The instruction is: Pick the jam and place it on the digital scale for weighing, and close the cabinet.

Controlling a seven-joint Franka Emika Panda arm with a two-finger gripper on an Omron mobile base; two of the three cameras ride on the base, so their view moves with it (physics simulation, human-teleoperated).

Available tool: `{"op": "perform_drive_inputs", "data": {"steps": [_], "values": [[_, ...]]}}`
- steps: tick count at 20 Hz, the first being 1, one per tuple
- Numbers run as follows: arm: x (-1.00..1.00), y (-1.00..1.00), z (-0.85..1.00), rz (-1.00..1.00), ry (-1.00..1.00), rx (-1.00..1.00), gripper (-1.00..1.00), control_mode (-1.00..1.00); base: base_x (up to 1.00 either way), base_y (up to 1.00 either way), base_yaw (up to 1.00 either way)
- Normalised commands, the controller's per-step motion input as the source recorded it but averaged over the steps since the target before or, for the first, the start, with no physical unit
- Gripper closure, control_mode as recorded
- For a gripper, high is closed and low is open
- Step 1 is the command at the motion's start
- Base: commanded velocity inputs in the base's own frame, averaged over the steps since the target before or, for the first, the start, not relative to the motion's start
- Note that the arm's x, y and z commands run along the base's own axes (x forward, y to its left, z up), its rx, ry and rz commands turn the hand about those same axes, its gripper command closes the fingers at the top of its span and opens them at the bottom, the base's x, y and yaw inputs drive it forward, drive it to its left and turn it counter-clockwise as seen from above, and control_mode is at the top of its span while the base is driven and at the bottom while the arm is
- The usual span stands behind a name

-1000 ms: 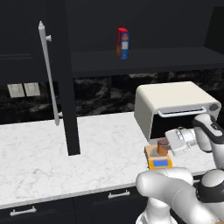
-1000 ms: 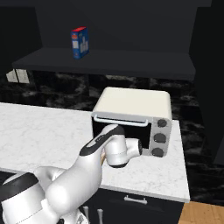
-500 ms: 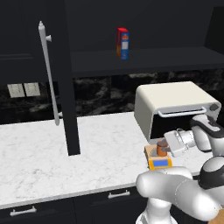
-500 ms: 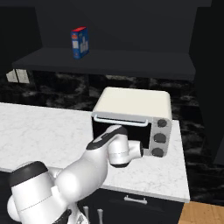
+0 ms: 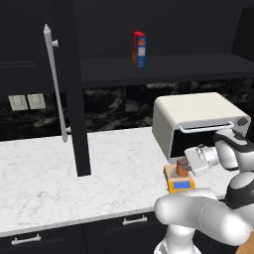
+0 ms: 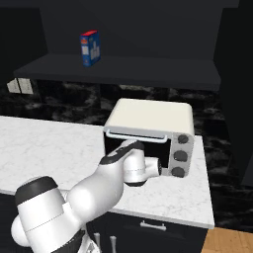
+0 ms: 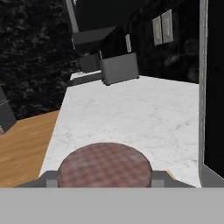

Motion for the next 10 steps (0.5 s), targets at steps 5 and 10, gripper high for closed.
{"op": "perform_drive_inputs", "data": {"steps": [5, 10], "values": [[0.0, 0.03, -0.31, 0.0, -0.01, 0.0, -1.0, -1.0, 0.0, 0.0, 0.0], [0.0, 0.0, -0.01, 0.0, 0.0, 0.0, -1.0, -1.0, 0.0, 0.0, 0.0]]}}
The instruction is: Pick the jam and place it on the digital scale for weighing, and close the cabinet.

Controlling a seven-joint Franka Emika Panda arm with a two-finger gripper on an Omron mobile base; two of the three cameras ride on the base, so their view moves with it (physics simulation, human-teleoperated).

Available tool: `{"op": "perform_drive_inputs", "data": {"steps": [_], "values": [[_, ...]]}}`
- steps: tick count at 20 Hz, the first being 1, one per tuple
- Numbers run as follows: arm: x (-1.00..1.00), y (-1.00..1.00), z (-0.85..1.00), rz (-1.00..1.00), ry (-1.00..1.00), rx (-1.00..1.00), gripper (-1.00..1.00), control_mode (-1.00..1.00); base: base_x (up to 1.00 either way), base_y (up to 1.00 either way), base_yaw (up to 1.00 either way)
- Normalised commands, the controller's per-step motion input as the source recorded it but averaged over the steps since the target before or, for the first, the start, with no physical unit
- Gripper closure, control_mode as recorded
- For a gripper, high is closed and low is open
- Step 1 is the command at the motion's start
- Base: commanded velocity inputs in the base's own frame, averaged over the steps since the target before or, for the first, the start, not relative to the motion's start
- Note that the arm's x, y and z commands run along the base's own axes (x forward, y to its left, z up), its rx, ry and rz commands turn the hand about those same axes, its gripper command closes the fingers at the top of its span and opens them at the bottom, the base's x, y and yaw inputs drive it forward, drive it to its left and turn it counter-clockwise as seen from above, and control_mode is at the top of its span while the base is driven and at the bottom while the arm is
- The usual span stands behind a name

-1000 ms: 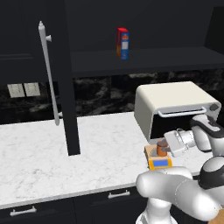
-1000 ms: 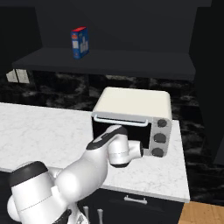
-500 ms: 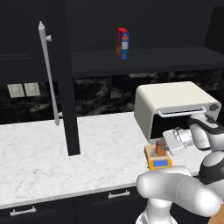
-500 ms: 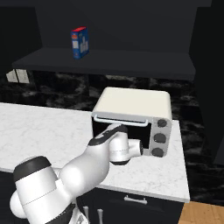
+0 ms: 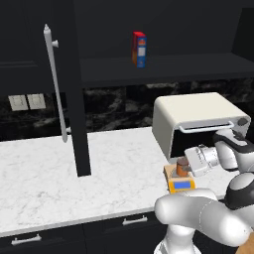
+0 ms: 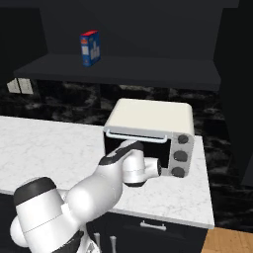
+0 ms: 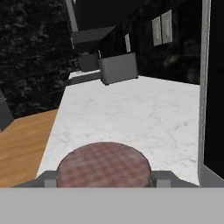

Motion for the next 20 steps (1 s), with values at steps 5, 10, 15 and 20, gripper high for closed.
{"op": "perform_drive_inputs", "data": {"steps": [5, 10, 15, 20], "values": [[0.0, 0.0, 0.0, 0.0, -0.03, 0.0, -1.0, -1.0, 0.0, 0.0, 0.0], [0.0, -0.02, 0.03, -0.02, -0.05, 0.0, -1.0, -1.0, 0.0, 0.0, 0.0], [0.0, -0.27, 0.08, -0.04, -0.09, 0.04, -1.0, -1.0, 0.0, 0.0, 0.0], [-0.01, -0.2, 0.06, -0.04, -0.13, 0.05, -1.0, -1.0, 0.0, 0.0, 0.0]]}}
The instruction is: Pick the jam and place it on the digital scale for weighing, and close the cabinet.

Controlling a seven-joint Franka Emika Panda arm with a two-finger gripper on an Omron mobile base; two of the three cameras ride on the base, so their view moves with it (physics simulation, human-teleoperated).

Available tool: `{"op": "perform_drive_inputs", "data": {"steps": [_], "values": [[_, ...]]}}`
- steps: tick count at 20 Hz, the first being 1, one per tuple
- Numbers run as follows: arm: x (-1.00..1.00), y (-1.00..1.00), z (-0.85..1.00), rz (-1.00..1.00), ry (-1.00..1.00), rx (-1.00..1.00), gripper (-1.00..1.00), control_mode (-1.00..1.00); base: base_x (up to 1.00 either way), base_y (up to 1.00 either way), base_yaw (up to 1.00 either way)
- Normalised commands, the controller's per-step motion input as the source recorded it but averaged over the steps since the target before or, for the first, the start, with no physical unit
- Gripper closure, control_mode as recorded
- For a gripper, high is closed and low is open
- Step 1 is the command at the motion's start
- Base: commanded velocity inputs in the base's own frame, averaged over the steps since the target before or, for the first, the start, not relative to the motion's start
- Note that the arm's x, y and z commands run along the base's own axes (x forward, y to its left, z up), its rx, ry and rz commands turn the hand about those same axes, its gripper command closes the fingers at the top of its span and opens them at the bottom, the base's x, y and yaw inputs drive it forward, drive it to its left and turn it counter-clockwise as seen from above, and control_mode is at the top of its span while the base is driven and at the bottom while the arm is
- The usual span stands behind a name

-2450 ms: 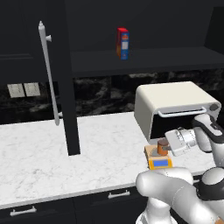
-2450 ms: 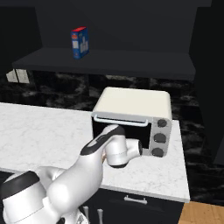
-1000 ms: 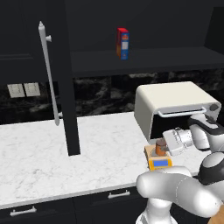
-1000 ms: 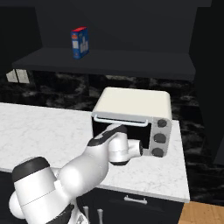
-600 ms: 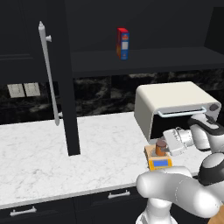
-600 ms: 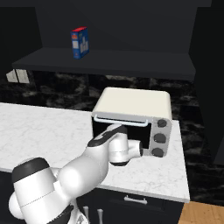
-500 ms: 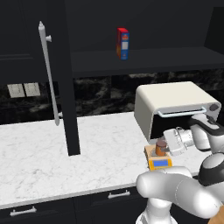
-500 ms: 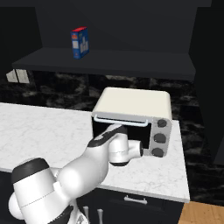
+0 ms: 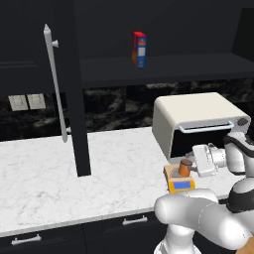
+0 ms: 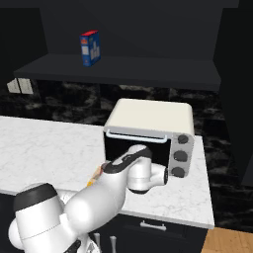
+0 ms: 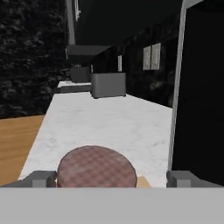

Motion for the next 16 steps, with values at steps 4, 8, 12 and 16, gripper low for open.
{"op": "perform_drive_inputs", "data": {"steps": [4, 8, 12, 16], "values": [[-0.18, 0.0, 0.17, 0.0, -0.18, 0.05, -1.0, -1.0, 0.0, 0.0, 0.0], [-0.13, 0.0, 0.08, 0.0, -0.23, 0.03, -1.0, -1.0, 0.0, 0.0, 0.0], [-0.22, 0.0, 0.15, -0.02, -0.24, 0.03, -1.0, -1.0, 0.0, 0.0, 0.0], [-0.32, -0.04, 0.3, -0.05, -0.25, 0.03, -1.0, -1.0, 0.0, 0.0, 0.0]]}}
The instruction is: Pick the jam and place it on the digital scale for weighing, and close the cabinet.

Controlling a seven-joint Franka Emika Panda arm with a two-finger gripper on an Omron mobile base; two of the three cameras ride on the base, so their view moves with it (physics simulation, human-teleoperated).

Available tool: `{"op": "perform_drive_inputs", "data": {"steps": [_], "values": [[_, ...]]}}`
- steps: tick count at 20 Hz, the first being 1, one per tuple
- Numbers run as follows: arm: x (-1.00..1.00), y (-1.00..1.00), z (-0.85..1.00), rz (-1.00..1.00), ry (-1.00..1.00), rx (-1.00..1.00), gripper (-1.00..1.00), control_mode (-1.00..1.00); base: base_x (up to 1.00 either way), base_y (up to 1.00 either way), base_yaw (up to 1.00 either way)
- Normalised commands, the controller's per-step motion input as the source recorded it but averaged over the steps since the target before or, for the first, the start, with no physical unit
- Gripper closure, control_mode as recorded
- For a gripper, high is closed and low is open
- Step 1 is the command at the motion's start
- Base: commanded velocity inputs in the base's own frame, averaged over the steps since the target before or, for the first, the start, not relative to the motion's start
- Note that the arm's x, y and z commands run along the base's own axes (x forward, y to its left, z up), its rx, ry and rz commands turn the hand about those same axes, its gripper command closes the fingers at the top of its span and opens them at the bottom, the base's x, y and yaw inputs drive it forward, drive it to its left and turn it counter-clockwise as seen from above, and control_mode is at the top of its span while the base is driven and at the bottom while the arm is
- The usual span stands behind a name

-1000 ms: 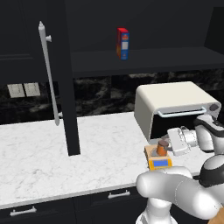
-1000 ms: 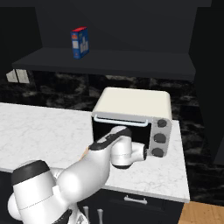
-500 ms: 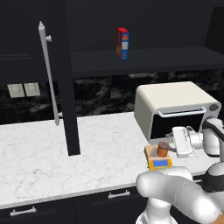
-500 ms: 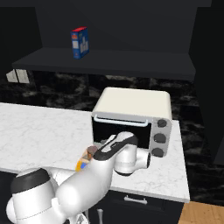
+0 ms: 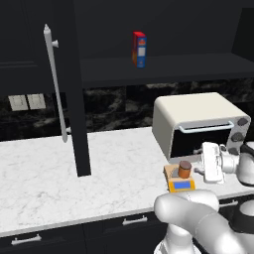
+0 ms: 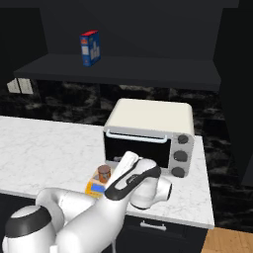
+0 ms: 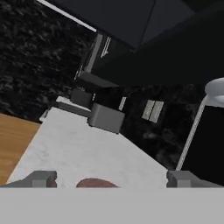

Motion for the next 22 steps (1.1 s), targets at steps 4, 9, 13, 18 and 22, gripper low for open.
{"op": "perform_drive_inputs", "data": {"steps": [4, 9, 13, 18, 22], "values": [[-0.27, -0.51, 0.59, -0.13, -0.17, 0.06, -1.0, -1.0, 0.0, 0.0, 0.0], [-0.23, -0.81, 0.94, -0.12, -0.33, 0.16, -1.0, -1.0, 0.0, 0.0, 0.0], [-0.23, -1.0, 1.0, -0.12, -0.44, 0.21, -1.0, -1.0, 0.0, 0.0, 0.0], [-0.27, -0.78, 0.72, -0.14, -0.48, 0.3, -1.0, -1.0, 0.0, 0.0, 0.0], [-0.02, -0.42, 0.32, -0.12, -0.31, 0.28, -1.0, -1.0, 0.0, 0.0, 0.0]]}}
